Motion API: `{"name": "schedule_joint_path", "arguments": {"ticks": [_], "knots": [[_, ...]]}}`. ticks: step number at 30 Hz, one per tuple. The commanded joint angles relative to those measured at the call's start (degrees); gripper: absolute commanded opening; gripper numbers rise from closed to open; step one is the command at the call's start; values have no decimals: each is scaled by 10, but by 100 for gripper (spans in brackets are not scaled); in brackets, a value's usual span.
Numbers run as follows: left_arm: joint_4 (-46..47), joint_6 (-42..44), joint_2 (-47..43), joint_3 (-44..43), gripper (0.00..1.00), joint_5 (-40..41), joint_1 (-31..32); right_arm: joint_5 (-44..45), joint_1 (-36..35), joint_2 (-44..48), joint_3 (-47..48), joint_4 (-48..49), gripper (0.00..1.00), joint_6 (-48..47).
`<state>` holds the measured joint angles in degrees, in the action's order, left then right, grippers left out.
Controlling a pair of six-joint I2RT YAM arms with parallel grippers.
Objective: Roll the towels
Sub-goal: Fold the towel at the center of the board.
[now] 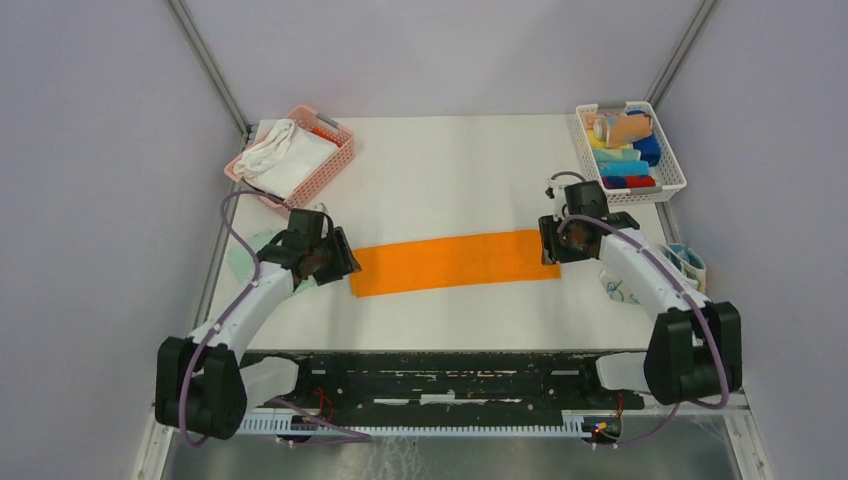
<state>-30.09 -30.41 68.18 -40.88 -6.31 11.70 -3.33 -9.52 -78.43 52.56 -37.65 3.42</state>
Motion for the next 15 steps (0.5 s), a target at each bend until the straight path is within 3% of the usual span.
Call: {"name": "schedule_joint_path", "arguments": {"ticks": [1,6,11,15], "knots": [[-14,-53,-88,13,59,-15,-1,-18,-2,82,-20,1,58,60],[-8,-50,-101,-3,62,-23,0,-26,-2,102,-16,57,60,99],[37,-53,-30,-36,61,-50,4,-28,-2,23,22,80,53,126],[58,-59,6,-33,62,1,4,1,0,-21,16,94,51,138]]}}
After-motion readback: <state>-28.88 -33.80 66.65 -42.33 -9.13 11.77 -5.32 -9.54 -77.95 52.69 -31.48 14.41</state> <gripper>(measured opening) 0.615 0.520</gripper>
